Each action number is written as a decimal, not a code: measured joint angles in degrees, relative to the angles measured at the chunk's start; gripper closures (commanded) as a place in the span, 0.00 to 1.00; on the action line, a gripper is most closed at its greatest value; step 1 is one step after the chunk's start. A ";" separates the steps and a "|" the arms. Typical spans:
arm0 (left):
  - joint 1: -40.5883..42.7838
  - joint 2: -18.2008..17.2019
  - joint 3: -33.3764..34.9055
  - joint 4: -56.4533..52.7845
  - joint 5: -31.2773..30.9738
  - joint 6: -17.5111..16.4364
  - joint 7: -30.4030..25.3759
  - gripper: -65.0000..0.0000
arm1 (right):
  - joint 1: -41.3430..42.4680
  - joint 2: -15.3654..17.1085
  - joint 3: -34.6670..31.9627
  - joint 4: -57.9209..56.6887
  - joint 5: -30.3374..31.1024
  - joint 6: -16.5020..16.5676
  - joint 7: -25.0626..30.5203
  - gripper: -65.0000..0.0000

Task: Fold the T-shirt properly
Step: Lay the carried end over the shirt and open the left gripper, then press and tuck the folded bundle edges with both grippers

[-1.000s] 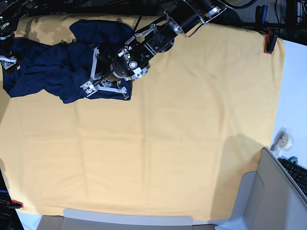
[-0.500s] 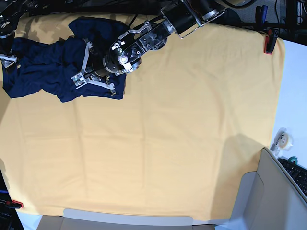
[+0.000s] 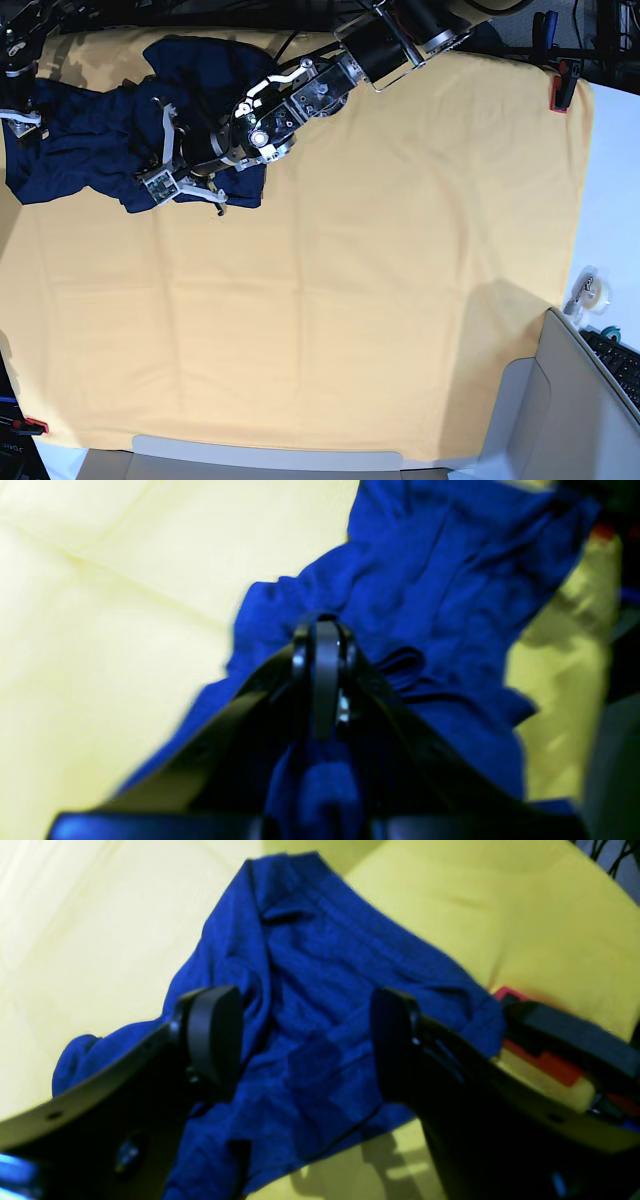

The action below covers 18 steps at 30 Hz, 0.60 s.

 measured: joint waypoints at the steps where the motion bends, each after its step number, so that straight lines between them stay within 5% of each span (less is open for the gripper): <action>1: -0.02 -0.02 0.00 -0.98 -2.29 0.31 -2.08 1.00 | 0.00 0.00 0.00 0.00 0.00 0.00 -0.02 0.40; 4: -1.03 -0.07 0.00 -1.60 -8.09 0.04 -4.70 1.00 | 0.00 -0.07 0.00 0.07 -0.02 0.48 -0.04 0.40; 9: -1.22 -1.40 -0.24 2.10 -9.42 0.02 -4.17 1.00 | -0.57 -0.07 -0.37 3.67 5.79 10.16 -1.09 0.40; 13: 0.35 -7.69 -1.29 15.26 -9.57 -0.15 -3.52 1.00 | -1.25 -0.61 -3.48 8.41 8.94 10.29 -6.08 0.40; 18: 4.63 -9.90 -6.60 20.46 -9.55 0.20 -2.71 1.00 | -2.38 -0.20 -9.40 8.61 14.91 10.62 -8.00 0.40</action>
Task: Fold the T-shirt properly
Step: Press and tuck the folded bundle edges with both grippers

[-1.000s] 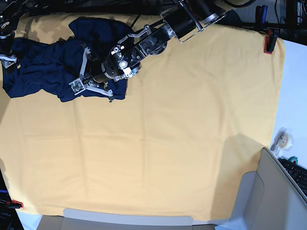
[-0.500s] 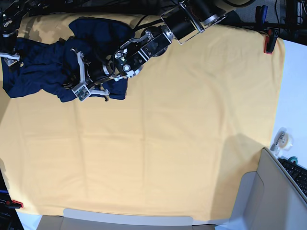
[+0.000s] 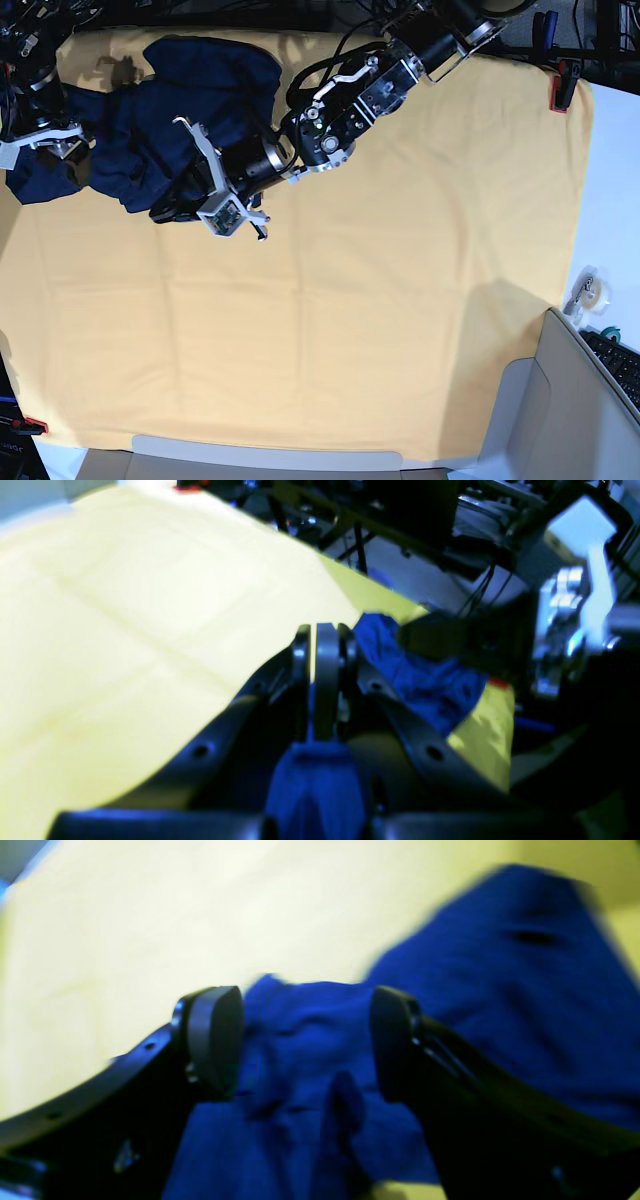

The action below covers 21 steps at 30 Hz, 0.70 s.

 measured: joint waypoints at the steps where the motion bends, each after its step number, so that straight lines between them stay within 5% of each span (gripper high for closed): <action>1: 0.66 -0.17 -1.01 -0.20 0.24 -0.20 3.06 1.00 | -0.83 0.48 -1.49 0.39 0.02 -0.33 -0.04 0.41; 3: 2.05 -0.57 -4.31 -0.48 0.35 -0.22 5.77 1.00 | -1.97 2.78 -5.90 0.55 0.37 -0.31 -0.83 0.54; 7: 2.99 -1.49 -9.70 -0.31 0.39 0.26 7.17 1.00 | -1.33 5.07 -11.67 0.85 2.75 -0.13 0.22 1.00; 12: 4.87 -3.91 -10.32 -0.31 0.42 0.26 7.65 1.00 | -1.88 5.07 -13.29 0.83 1.99 -0.90 -0.20 0.99; 19: 6.08 -3.63 -12.59 -0.24 0.42 0.13 7.50 1.00 | -1.73 5.97 -27.85 0.85 -0.42 -0.66 -0.17 1.00; 21: 6.69 -4.04 -13.27 -0.26 0.39 0.24 7.67 1.00 | -1.75 6.45 -30.82 0.90 -4.70 -3.58 -0.20 1.00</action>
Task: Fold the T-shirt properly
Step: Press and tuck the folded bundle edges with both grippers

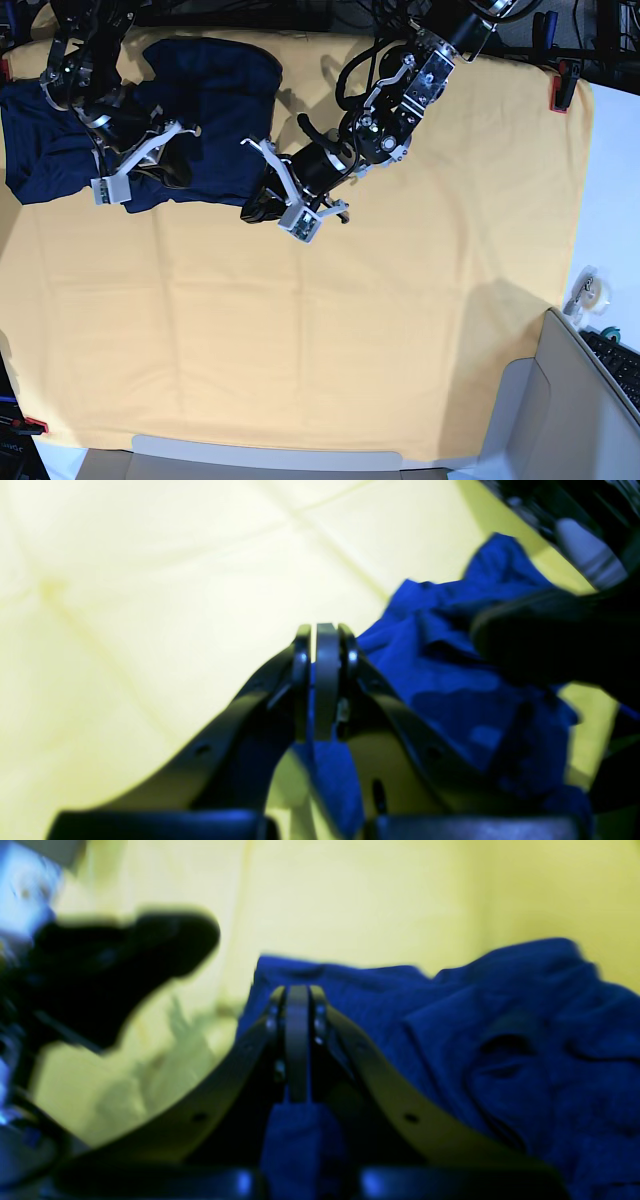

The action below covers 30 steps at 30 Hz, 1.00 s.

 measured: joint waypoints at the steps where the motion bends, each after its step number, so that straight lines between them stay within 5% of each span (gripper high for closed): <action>1: 0.07 0.00 0.00 -0.02 0.02 0.04 0.04 1.00 | -0.04 0.02 -0.76 0.00 -2.05 -2.62 0.17 1.00; 6: -0.35 0.31 0.02 0.00 -0.02 -0.17 -0.07 1.00 | -1.81 0.17 -1.38 0.04 -8.68 -6.25 -0.02 1.00; 15: -0.42 0.26 0.02 -0.11 -0.02 0.00 -0.02 1.00 | -1.38 1.62 -1.42 -0.37 -17.55 -6.23 -0.26 1.00; 25: -0.09 0.31 0.02 -0.13 -0.02 -0.04 0.15 1.00 | 4.24 1.46 -1.22 -0.94 -38.25 -5.99 -0.35 1.00; 28: -0.09 0.28 0.02 -0.13 -0.02 -0.04 0.17 1.00 | 4.70 1.44 -1.20 -0.26 -36.46 -5.79 -0.02 1.00; 30: 0.26 0.31 0.02 -0.11 -0.02 -0.02 0.00 1.00 | 3.85 1.44 -1.22 -0.20 -28.92 -5.70 -0.02 1.00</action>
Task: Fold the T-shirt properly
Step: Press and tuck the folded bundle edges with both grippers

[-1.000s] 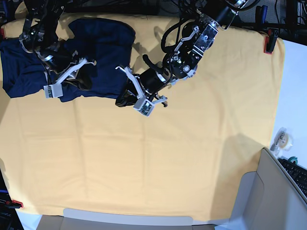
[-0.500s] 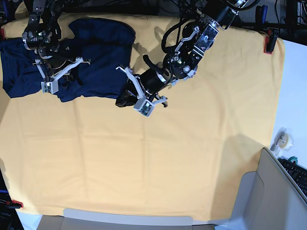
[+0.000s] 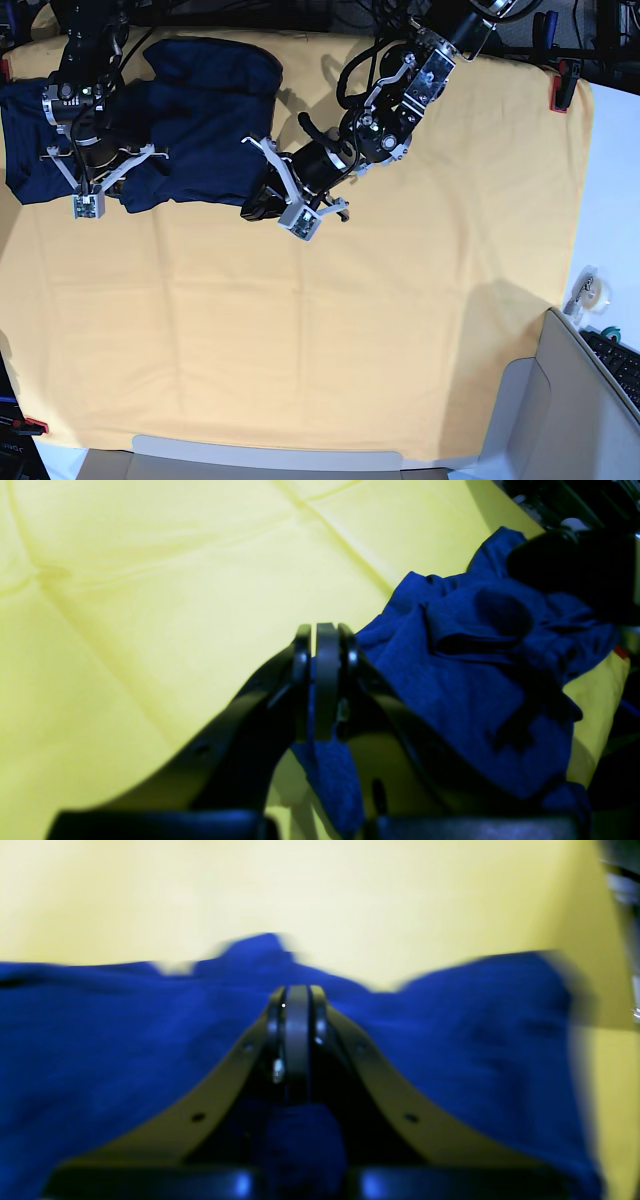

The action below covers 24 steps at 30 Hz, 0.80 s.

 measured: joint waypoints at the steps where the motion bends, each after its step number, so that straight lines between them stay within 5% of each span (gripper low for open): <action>1: 0.31 0.00 0.00 0.00 0.00 -0.02 -0.13 1.00 | -0.46 0.02 -0.13 -0.02 4.96 -0.02 -0.22 1.00; 4: 0.74 -0.42 0.00 -0.04 0.00 -0.02 0.33 1.00 | -2.56 0.24 -0.50 0.00 16.52 0.26 -0.04 1.00; 15: 0.90 -1.95 -0.04 -0.04 0.00 -0.35 -0.09 1.00 | -5.11 2.23 -3.08 -2.93 17.33 -0.24 0.00 1.00; 20: 0.87 -2.19 -0.04 -0.04 -0.02 -0.04 -0.24 1.00 | -4.46 2.86 -2.54 -6.05 15.10 -0.48 -0.28 1.00; 24: 0.87 -2.21 -0.04 -0.04 -0.02 -0.17 -0.20 1.00 | -2.69 3.78 -2.49 -6.97 4.61 -0.31 0.13 1.00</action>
